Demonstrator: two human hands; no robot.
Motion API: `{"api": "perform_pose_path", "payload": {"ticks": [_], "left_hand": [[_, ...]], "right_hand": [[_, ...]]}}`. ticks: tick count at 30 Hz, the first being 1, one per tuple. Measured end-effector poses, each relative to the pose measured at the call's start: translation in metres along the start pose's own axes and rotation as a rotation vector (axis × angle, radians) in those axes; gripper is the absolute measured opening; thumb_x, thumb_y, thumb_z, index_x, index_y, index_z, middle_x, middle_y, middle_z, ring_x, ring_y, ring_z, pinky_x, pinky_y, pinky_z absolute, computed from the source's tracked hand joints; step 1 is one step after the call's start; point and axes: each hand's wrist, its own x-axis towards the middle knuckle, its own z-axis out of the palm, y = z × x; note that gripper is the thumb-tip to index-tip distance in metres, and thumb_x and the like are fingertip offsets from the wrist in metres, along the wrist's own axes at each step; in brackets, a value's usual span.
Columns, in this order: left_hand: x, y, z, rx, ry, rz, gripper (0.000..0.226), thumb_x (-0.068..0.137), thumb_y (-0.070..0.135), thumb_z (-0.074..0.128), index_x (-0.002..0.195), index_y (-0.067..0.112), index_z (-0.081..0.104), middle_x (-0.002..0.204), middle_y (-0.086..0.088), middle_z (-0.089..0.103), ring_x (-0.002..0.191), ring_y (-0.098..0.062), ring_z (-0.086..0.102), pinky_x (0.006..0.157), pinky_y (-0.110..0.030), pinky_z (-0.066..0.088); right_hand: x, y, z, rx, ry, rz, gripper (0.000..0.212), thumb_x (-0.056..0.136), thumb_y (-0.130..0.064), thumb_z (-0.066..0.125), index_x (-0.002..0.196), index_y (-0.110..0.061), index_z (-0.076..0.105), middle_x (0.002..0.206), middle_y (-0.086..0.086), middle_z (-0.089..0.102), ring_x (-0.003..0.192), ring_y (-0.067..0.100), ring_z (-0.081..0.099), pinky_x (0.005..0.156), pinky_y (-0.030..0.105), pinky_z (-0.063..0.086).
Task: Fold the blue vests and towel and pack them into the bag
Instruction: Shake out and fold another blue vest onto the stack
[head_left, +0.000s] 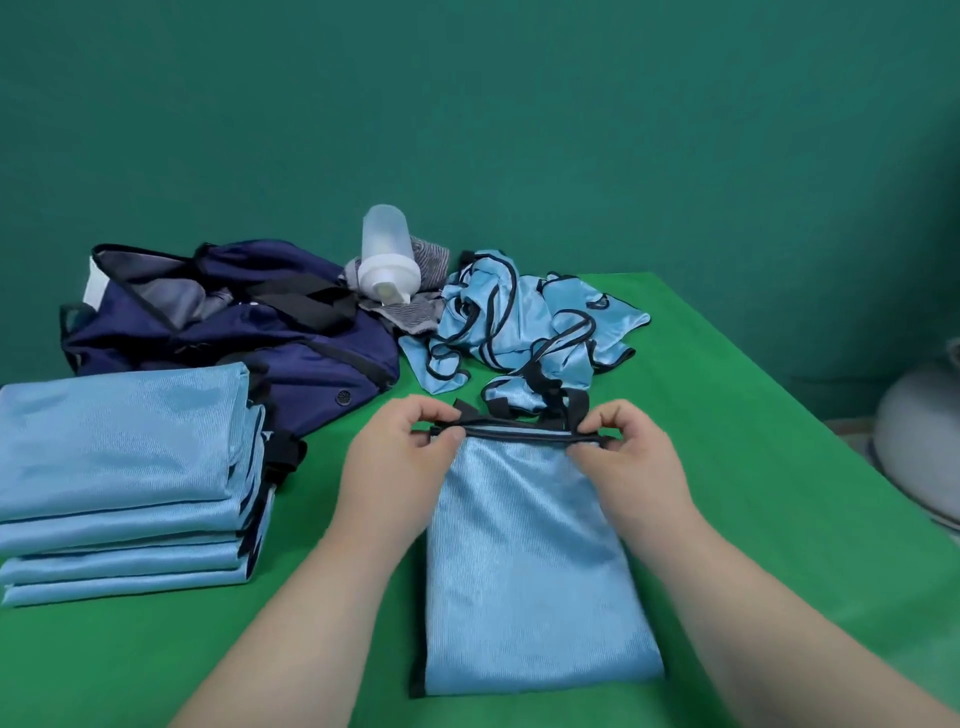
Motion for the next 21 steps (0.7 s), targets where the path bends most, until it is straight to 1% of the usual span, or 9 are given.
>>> {"api": "perform_pose_path", "payload": {"ticks": [1,2,4,6,10,12,15,18,21], "left_hand": [[0.006,-0.006,0.006,0.04,-0.02,0.002,0.015,0.088,0.022,0.071,0.083,0.034,0.065,0.079,0.005,0.068,0.05,0.001,0.05,0.046,-0.011,0.034],[0.012,-0.014,0.011,0.094,-0.042,0.034,0.017,0.089,0.02,0.071,0.083,0.034,0.064,0.085,0.01,0.065,0.058,0.004,0.053,0.051,-0.008,0.036],[0.017,-0.029,0.018,0.209,-0.084,0.153,0.021,0.087,0.016,0.073,0.084,0.034,0.062,0.091,0.018,0.058,0.082,0.012,0.053,0.068,-0.001,0.035],[0.019,-0.041,0.021,0.238,-0.086,0.209,0.022,0.085,0.016,0.075,0.086,0.034,0.064,0.094,0.02,0.058,0.094,0.012,0.052,0.077,0.0,0.034],[0.022,-0.05,0.023,0.222,-0.118,0.2,0.026,0.082,0.019,0.078,0.087,0.039,0.063,0.098,0.021,0.059,0.096,0.013,0.052,0.078,0.001,0.032],[0.023,-0.048,0.024,0.221,-0.137,0.191,0.029,0.081,0.019,0.08,0.084,0.042,0.061,0.097,0.02,0.06,0.095,0.013,0.052,0.077,0.001,0.032],[0.018,-0.047,0.021,0.227,-0.133,0.174,0.033,0.08,0.017,0.08,0.08,0.043,0.061,0.095,0.019,0.06,0.094,0.011,0.053,0.075,0.0,0.033],[0.005,-0.047,0.015,0.245,-0.122,0.17,0.026,0.08,0.016,0.079,0.082,0.037,0.065,0.095,0.02,0.06,0.094,0.008,0.054,0.075,-0.001,0.033],[0.001,-0.051,0.015,0.272,-0.097,0.18,0.023,0.081,0.014,0.077,0.084,0.035,0.066,0.099,0.021,0.06,0.097,0.013,0.051,0.078,0.003,0.03]], "right_hand": [[0.007,0.005,0.003,-0.095,0.007,-0.003,0.028,0.082,0.001,0.063,0.075,-0.024,0.056,0.069,0.005,0.052,0.042,0.012,0.032,0.039,0.023,0.026],[0.012,0.011,0.005,-0.198,0.0,-0.038,0.025,0.081,0.0,0.064,0.076,-0.024,0.057,0.078,0.001,0.057,0.045,0.006,0.038,0.043,0.017,0.03],[0.016,0.019,0.009,-0.353,-0.031,-0.132,0.026,0.079,0.001,0.065,0.075,-0.024,0.058,0.093,-0.004,0.055,0.067,-0.004,0.049,0.058,0.009,0.035],[0.017,0.028,0.01,-0.367,-0.04,-0.194,0.026,0.079,0.001,0.067,0.075,-0.023,0.059,0.096,-0.007,0.052,0.08,-0.004,0.05,0.067,0.009,0.035],[0.019,0.038,0.008,-0.321,-0.024,-0.199,0.02,0.083,-0.004,0.07,0.076,-0.021,0.062,0.103,-0.013,0.053,0.094,-0.006,0.052,0.069,0.003,0.037],[0.021,0.039,0.008,-0.326,-0.038,-0.172,0.02,0.085,-0.007,0.07,0.076,-0.024,0.064,0.107,-0.018,0.053,0.097,-0.011,0.051,0.067,0.003,0.039],[0.019,0.039,0.009,-0.36,-0.091,-0.157,0.024,0.086,-0.013,0.072,0.074,-0.032,0.065,0.11,-0.026,0.051,0.102,-0.016,0.049,0.073,0.005,0.037],[0.014,0.04,0.008,-0.352,-0.139,-0.168,0.022,0.086,-0.015,0.073,0.074,-0.032,0.066,0.109,-0.028,0.051,0.103,-0.011,0.051,0.077,0.006,0.037],[0.015,0.042,0.008,-0.372,-0.16,-0.204,0.023,0.087,-0.015,0.072,0.077,-0.036,0.067,0.11,-0.027,0.051,0.104,-0.007,0.052,0.079,0.004,0.037]]}}
